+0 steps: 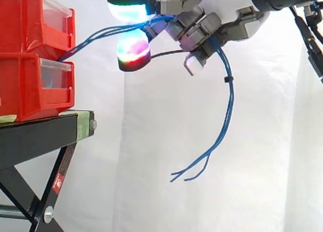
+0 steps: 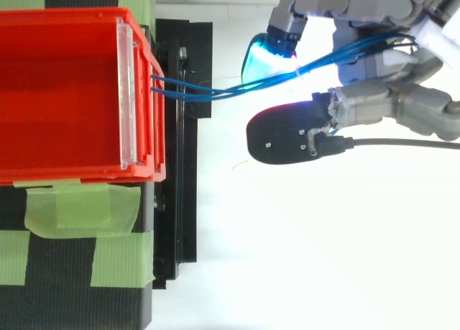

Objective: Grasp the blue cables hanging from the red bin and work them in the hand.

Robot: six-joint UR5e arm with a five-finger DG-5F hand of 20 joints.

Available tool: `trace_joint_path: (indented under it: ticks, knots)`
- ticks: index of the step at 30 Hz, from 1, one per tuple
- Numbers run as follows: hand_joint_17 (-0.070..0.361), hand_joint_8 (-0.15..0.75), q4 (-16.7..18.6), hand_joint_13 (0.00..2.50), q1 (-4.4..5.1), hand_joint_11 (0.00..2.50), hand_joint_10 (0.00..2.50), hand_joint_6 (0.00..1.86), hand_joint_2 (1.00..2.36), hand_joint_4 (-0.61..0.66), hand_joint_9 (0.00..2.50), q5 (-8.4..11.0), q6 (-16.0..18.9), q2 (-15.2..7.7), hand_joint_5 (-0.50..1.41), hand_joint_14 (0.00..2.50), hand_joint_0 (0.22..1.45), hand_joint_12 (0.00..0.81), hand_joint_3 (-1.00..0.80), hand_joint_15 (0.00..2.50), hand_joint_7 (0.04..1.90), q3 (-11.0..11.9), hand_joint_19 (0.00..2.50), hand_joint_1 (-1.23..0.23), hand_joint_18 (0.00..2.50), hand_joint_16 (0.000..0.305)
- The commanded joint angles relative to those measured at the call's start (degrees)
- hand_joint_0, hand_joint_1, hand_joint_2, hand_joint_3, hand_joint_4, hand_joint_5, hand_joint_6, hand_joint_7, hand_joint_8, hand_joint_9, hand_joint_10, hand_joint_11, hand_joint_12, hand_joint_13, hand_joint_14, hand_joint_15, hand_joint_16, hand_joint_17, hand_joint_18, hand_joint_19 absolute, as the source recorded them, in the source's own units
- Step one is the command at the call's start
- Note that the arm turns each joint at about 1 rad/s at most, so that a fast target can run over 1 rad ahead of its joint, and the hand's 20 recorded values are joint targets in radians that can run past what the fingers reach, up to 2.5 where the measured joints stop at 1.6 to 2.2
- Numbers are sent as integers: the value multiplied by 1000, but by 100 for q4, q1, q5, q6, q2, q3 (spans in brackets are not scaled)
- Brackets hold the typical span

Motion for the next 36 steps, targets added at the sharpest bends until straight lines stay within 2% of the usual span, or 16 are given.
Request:
trace_joint_path:
  ticks: [1,5,12,17,19,21,24,33,36]
  knots:
    - [112,464,107,1163,-34,2500,2500,1,1000,244,818,12,-26,0,525,2500,799,577,-1000,1904,1422,0,613,-692,1455,50]
    - [113,461,203,1163,-69,2500,2500,2,1000,255,815,83,-167,-9,518,2500,789,574,-1000,1904,1405,0,608,-692,1456,50]
    - [112,470,485,1157,-113,2500,2500,3,1000,262,814,56,-554,0,507,2500,811,574,-1000,1908,1400,0,604,-709,1451,50]
    - [108,469,634,1157,-113,2500,2500,9,1004,252,815,47,-809,0,517,2500,845,572,-895,1899,1432,0,621,-720,1456,48]
    - [108,466,696,1163,-113,2500,2500,100,1007,245,818,47,-861,0,506,2500,861,570,-847,1885,1424,0,615,-723,1460,48]
    - [108,465,757,1166,-113,2500,2500,272,1008,236,827,47,-932,0,480,2500,867,571,-808,1889,1391,0,617,-723,1465,48]
    - [109,464,819,1175,-113,2500,2500,437,1009,215,836,30,-1002,0,461,2500,867,570,-816,1884,1334,0,599,-720,1470,48]
    - [113,461,880,1196,-113,2500,2500,453,1002,225,863,12,-1063,0,470,2500,810,574,-945,1885,1322,0,546,-691,1488,50]
    - [121,466,880,1208,-113,2500,2500,379,1001,242,875,12,-1063,0,480,2500,763,577,-978,1874,1346,0,482,-648,1496,54]
